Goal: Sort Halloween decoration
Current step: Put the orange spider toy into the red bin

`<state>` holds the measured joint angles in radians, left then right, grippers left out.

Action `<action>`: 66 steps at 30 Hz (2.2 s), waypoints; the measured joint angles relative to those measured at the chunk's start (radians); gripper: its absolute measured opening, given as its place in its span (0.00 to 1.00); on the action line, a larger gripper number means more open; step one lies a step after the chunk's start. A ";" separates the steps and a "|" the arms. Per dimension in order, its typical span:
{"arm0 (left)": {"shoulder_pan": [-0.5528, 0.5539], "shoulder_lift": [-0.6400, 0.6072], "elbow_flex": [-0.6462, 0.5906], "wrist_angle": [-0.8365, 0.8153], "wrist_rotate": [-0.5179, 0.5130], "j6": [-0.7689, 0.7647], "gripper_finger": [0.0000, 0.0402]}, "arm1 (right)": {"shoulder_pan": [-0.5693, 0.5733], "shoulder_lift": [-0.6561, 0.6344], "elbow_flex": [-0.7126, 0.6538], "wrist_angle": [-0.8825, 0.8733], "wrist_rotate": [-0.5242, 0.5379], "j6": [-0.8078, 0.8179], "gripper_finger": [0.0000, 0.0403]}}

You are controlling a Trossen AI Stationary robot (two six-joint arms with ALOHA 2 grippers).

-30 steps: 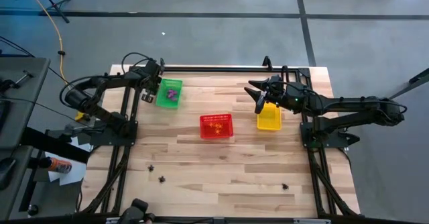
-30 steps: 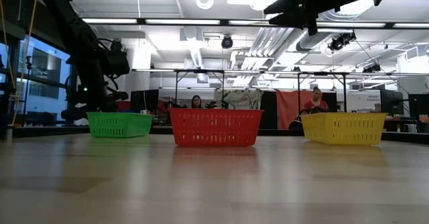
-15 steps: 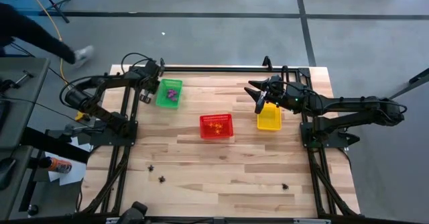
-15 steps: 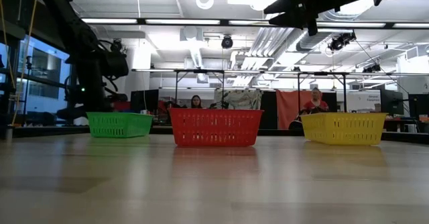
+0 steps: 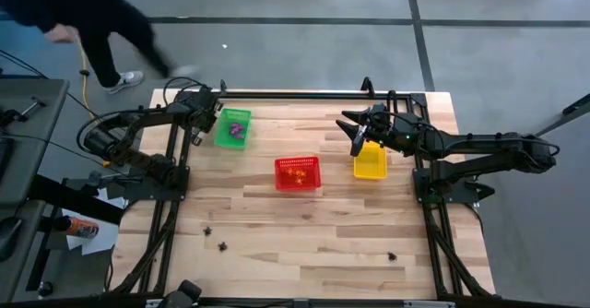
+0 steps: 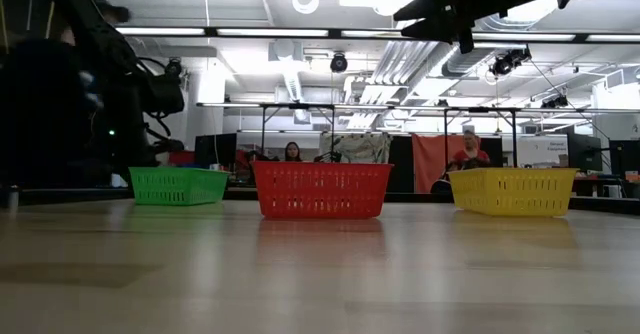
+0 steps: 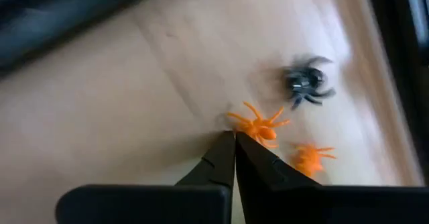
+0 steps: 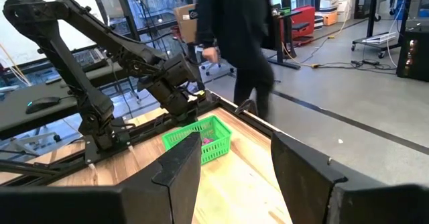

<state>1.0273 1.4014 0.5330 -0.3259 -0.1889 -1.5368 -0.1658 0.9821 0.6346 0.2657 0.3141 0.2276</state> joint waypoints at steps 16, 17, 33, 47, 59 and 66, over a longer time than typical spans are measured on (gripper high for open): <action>-0.022 -0.137 0.001 -0.064 -0.084 0.054 0.00 | 0.000 0.000 0.000 0.000 0.000 0.000 0.44; -0.021 -0.135 0.001 -0.070 -0.085 0.049 0.00 | 0.000 0.000 0.000 0.000 0.000 0.000 0.44; -0.021 -0.101 0.002 -0.065 -0.108 -0.016 0.21 | 0.000 0.000 0.000 0.000 0.000 -0.008 0.44; -0.017 -0.013 0.003 -0.007 -0.131 -0.143 0.36 | -0.013 0.000 0.000 0.000 0.001 -0.018 0.44; -0.018 0.046 0.006 0.063 -0.108 -0.052 0.36 | -0.013 0.000 0.000 -0.004 0.001 -0.019 0.44; 0.008 0.047 0.007 0.022 -0.001 0.104 0.36 | -0.013 0.000 0.000 -0.034 0.001 -0.019 0.44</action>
<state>1.0356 1.4481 0.5402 -0.3036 -0.1902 -1.4323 -0.1783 0.9825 0.6346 0.2317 0.3147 0.2087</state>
